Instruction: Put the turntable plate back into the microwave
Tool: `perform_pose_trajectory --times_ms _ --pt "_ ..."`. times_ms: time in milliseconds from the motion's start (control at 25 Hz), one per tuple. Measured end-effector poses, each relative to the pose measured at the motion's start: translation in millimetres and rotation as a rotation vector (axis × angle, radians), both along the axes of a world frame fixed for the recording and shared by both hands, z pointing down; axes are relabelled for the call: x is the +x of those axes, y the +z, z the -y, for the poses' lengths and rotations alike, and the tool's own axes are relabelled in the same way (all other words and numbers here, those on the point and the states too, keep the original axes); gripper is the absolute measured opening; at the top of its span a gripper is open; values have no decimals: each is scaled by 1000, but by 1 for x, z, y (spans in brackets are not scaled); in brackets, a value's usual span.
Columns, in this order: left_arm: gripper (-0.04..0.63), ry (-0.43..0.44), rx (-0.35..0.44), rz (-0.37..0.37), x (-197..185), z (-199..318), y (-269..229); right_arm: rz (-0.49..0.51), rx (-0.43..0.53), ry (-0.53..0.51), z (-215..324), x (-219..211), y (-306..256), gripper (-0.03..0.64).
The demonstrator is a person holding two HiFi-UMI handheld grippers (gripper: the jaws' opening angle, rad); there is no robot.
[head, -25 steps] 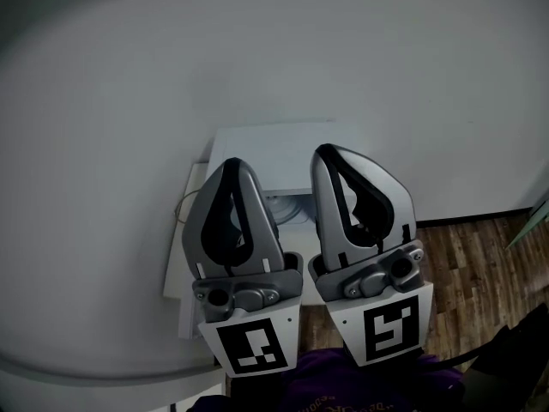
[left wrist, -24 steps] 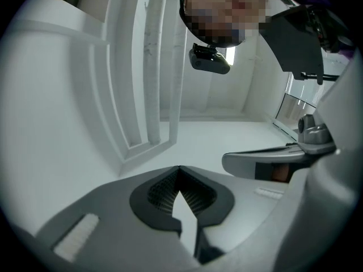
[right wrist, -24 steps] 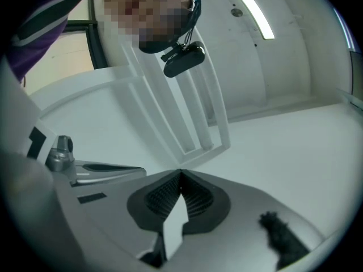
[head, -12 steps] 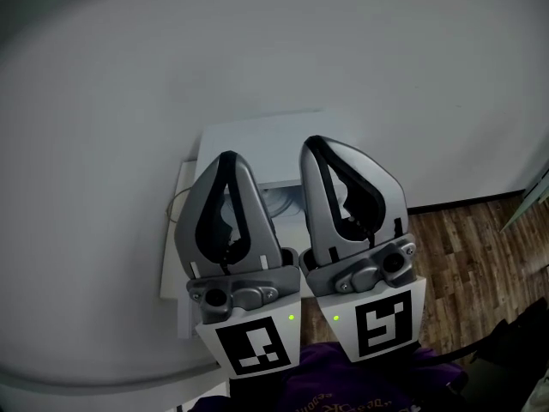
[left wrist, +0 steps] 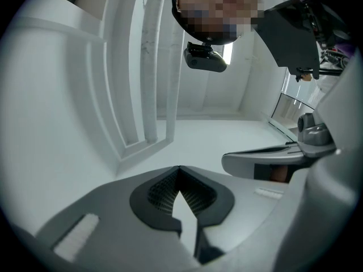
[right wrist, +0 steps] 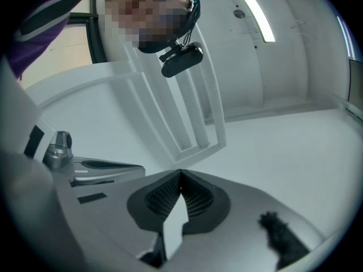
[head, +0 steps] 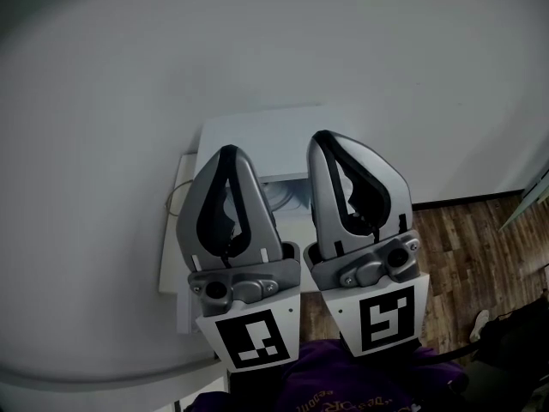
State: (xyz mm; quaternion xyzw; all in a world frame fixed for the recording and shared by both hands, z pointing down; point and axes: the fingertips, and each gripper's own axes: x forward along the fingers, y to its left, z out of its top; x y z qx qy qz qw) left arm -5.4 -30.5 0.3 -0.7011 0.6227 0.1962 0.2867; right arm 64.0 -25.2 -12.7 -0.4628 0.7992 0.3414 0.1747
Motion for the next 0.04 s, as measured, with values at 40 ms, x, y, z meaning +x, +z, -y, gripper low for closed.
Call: perform_pose_trajectory --times_ms 40 --pt "5 -2 -2 0 0 0 1 0 -1 0 0 0 0 9"
